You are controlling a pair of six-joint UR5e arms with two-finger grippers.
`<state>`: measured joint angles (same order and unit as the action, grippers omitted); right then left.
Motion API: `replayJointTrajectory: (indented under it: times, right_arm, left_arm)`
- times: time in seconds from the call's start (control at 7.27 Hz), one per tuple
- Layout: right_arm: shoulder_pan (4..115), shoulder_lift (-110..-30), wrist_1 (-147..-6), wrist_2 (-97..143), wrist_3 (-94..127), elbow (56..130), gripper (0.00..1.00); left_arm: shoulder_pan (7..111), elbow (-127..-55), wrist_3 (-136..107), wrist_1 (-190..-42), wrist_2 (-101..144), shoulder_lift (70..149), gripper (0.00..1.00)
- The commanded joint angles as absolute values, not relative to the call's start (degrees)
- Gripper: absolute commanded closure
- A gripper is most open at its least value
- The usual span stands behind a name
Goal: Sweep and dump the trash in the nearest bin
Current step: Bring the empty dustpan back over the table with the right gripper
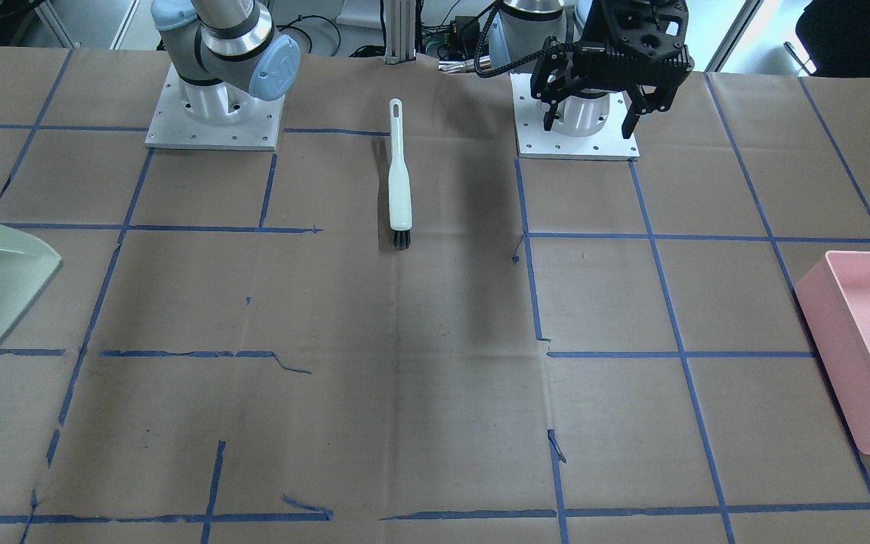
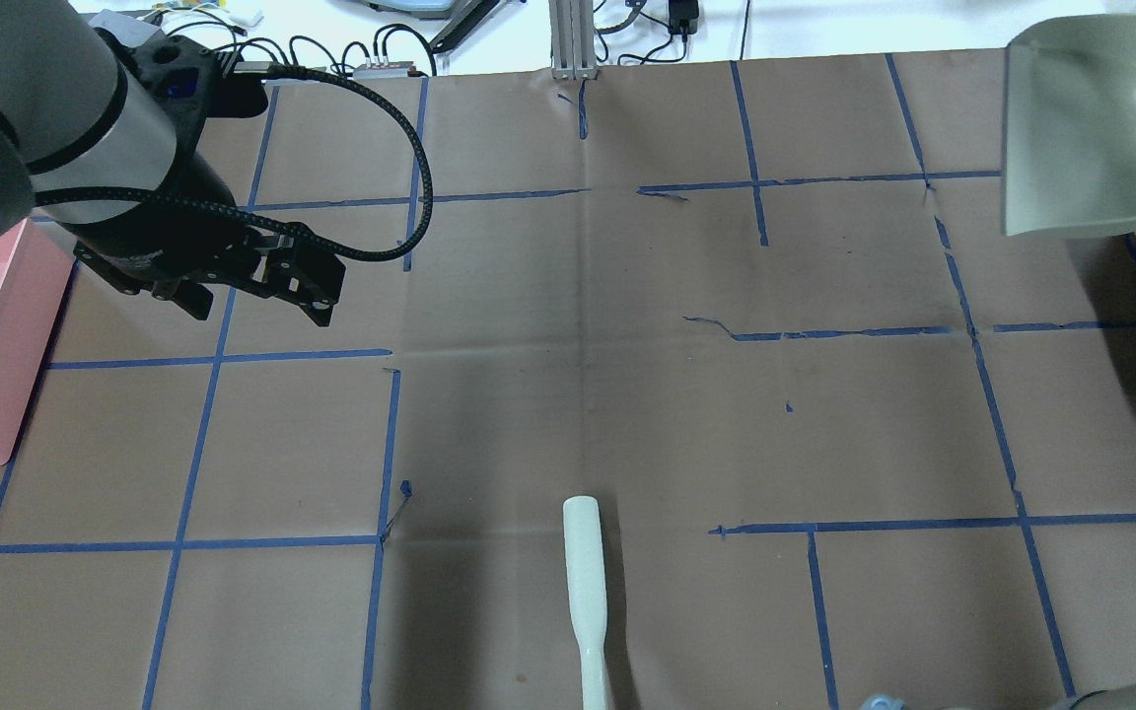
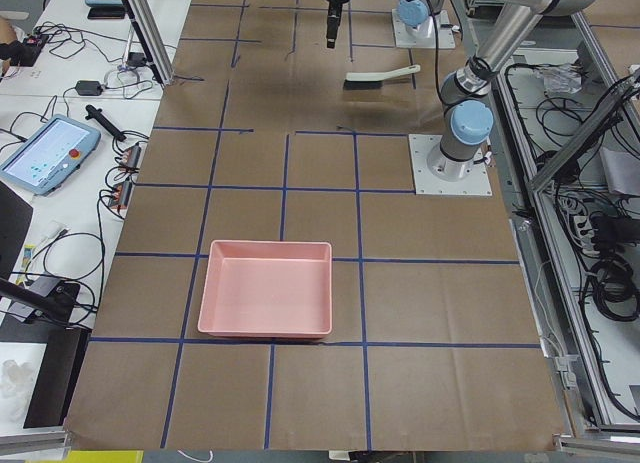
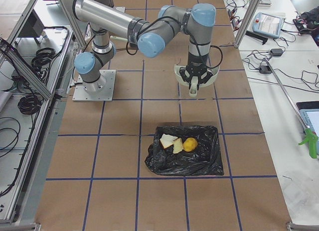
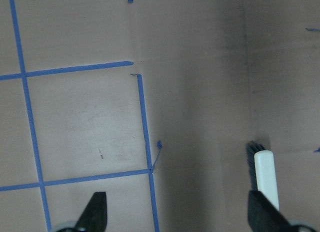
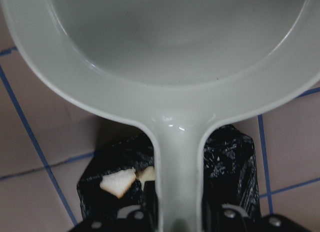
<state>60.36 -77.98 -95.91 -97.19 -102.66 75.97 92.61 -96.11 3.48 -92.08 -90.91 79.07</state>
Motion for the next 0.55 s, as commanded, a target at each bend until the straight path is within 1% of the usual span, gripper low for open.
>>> replayJointTrajectory:
  times: [0.0, 0.41]
  right_arm:
    - [68.43, -78.23, -93.87, -95.1, -83.32, 76.55, 1.0]
    - [79.15, -75.42, -94.48, -91.59, -57.2, 76.99, 1.0]
  left_arm:
    - [92.64, -96.15, 3.51, -92.11, -91.85, 79.54, 0.0]
    - [92.64, -96.5, 3.52, -90.1, -92.02, 79.72, 0.0]
